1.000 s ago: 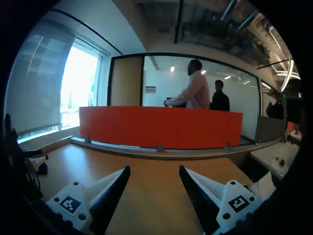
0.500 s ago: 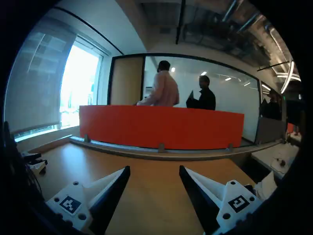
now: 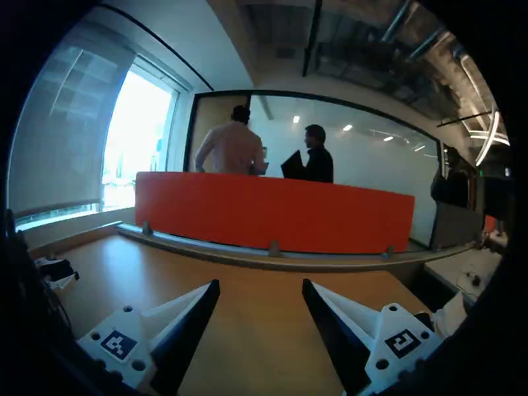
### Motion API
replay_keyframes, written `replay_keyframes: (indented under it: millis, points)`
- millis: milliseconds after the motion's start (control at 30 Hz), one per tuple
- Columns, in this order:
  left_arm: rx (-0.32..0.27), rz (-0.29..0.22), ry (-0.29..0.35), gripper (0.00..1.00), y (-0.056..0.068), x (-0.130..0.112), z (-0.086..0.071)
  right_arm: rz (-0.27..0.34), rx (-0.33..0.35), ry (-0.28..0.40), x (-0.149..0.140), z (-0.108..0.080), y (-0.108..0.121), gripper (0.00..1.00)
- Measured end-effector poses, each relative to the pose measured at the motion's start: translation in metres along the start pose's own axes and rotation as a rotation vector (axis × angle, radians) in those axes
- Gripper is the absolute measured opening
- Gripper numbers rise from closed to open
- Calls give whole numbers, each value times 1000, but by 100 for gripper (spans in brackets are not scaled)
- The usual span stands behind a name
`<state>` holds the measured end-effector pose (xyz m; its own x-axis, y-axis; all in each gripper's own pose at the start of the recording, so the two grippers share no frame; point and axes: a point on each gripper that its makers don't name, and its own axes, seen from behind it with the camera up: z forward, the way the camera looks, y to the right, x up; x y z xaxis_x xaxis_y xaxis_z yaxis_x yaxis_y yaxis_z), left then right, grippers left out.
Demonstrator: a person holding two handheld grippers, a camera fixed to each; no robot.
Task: Fold towel
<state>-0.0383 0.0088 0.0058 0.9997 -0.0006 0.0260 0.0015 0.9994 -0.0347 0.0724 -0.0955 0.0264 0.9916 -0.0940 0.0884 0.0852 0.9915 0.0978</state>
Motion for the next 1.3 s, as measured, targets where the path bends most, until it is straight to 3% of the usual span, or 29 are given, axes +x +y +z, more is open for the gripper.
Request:
replay_keyframes:
  millis: [300, 800, 1300]
  points:
    - [8, 0, 8, 92, -3, -10, -1, 12, 2, 3, -5, 5, 0, 97]
    - [15, 0, 27, 92, -8, -6, -5, 15, -10, -4, -17, 2, 9, 97]
    - [11, 0, 25, 92, -5, -7, -4, 22, -30, 64, 0, 3, 27, 97]
